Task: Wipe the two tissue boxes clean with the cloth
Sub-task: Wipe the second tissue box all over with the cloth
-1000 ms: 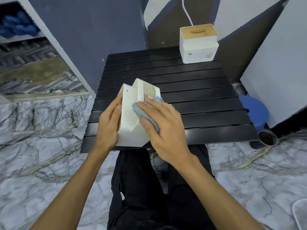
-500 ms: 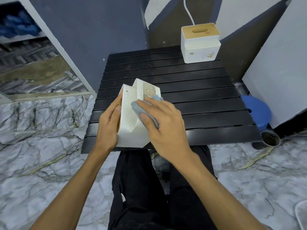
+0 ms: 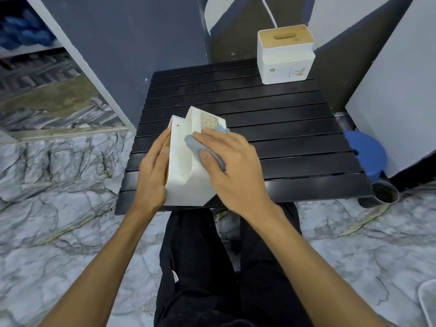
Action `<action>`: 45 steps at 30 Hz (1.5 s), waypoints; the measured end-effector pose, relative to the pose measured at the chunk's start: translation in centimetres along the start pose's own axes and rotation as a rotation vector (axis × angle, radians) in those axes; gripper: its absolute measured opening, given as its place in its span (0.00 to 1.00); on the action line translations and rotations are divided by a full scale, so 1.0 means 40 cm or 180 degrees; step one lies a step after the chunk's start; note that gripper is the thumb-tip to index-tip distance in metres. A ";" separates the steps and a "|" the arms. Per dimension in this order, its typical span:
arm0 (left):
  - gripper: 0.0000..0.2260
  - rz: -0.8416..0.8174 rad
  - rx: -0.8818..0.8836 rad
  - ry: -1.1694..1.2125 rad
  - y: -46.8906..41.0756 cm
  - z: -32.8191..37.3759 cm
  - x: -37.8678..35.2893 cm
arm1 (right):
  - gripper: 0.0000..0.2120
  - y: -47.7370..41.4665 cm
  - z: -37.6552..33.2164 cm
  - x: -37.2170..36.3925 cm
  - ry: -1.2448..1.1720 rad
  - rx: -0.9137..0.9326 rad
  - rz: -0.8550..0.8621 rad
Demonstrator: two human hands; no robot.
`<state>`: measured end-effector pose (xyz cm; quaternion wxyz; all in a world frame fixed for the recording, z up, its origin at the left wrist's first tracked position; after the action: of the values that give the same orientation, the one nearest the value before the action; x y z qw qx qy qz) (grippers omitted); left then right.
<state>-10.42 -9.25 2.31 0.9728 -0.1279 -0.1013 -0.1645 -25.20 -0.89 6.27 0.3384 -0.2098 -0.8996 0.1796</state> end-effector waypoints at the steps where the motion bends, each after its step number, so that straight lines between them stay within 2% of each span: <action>1: 0.21 0.0011 0.0002 -0.0014 0.000 0.001 0.001 | 0.15 -0.020 0.003 -0.002 0.0002 0.0024 -0.0044; 7: 0.21 0.0028 0.0128 -0.0134 0.004 0.000 0.007 | 0.17 -0.076 0.027 -0.016 0.0095 -0.0032 -0.0285; 10: 0.17 -0.0030 0.0456 -0.0127 -0.004 -0.011 0.013 | 0.17 -0.066 0.025 -0.013 0.0109 -0.0082 -0.0234; 18: 0.16 0.0495 0.1137 -0.0169 -0.022 0.004 0.014 | 0.17 -0.030 0.018 -0.006 0.0064 -0.0146 -0.0107; 23: 0.13 0.0694 0.0883 -0.0283 -0.021 0.039 0.015 | 0.17 -0.003 0.031 0.000 -0.0093 -0.0211 0.0115; 31: 0.13 0.0577 0.0878 -0.0328 -0.031 0.027 0.011 | 0.16 0.009 0.046 -0.008 -0.0190 -0.0263 0.0251; 34: 0.12 0.0580 0.0888 -0.0336 -0.031 0.026 0.015 | 0.16 -0.026 0.046 -0.013 -0.0185 -0.0233 0.0167; 40: 0.12 0.0645 0.0950 -0.0357 -0.041 0.032 0.014 | 0.17 -0.073 0.088 -0.019 -0.0273 -0.0568 0.0100; 45: 0.11 0.0586 0.0983 -0.0235 -0.046 0.032 0.010 | 0.16 -0.019 0.021 -0.013 -0.0045 -0.0166 0.0180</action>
<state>-10.89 -10.67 4.01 0.9874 0.0082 -0.1489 -0.0524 -25.61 -1.95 5.73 0.3213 -0.2426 -0.9000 0.1671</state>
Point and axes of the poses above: each hand's wrist, its own y-axis away from the middle knuckle, its own x-axis out of the back of the hand, z = x × y, the point moved 8 cm from there along -y, towards the middle knuckle, and after that the axes turned 1 degree about y, right-handed, at the moved point
